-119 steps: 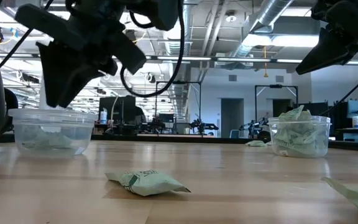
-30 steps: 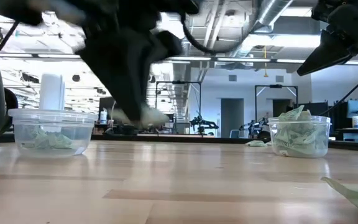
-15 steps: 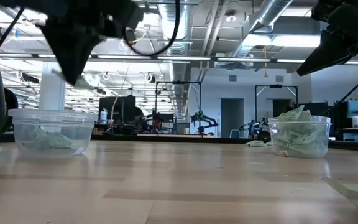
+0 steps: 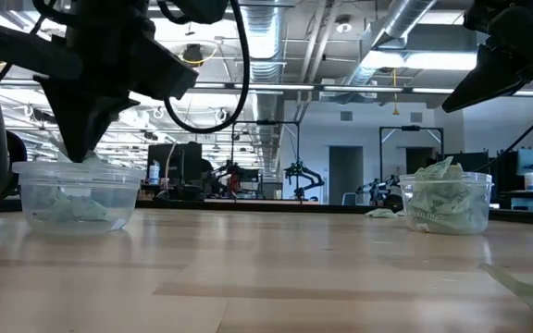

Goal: Pick and place Stevia / Truvia into bins
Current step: Put the white stevia packet into the round transparent container

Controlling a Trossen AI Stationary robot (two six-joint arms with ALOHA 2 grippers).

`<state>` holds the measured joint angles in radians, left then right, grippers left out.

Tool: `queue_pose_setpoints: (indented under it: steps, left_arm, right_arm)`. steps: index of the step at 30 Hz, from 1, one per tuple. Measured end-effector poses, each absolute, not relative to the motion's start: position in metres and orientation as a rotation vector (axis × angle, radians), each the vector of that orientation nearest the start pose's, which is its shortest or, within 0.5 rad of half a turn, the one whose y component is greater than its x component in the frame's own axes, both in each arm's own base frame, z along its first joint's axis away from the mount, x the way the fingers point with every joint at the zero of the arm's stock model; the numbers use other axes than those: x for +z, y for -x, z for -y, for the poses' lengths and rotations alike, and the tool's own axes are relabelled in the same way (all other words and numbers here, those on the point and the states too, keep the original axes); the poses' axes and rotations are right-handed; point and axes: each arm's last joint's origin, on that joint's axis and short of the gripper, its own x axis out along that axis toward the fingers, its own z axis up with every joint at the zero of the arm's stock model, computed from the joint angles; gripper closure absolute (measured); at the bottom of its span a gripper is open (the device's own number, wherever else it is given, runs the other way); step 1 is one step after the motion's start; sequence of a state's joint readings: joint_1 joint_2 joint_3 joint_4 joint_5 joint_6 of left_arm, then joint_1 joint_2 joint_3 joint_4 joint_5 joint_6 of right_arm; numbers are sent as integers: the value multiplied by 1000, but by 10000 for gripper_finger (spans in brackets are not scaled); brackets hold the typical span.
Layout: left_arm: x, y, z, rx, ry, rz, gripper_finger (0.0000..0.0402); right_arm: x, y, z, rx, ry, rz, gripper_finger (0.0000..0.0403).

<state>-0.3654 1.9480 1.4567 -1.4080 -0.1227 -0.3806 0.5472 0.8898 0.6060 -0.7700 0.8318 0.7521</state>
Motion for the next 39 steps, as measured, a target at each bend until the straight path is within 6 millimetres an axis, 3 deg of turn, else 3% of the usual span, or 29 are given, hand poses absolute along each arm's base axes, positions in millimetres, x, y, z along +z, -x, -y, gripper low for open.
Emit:
queue_pose_setpoints:
  steps: [10, 16, 22, 27, 33, 39]
  left_arm:
    - [195, -311, 115, 174, -189, -1816, 299]
    - [205, -318, 118, 158, -195, -1761, 273]
    - [234, -353, 140, -23, -261, -1397, 272]
    - [252, -384, 171, -367, -314, -969, 271]
    - [271, -393, 203, -598, -501, -611, 271]
    - [271, -399, 213, -618, -553, -502, 271]
  right_arm:
    - [222, -138, -59, -528, -34, -651, 310]
    - [222, -138, -59, -528, -35, -651, 310]
    - [222, -138, -59, -528, -34, -651, 310]
    - [222, -138, -59, -528, -35, -651, 310]
    - [222, -138, -59, -527, -35, -651, 310]
    - [222, -138, -59, -527, -35, -651, 310]
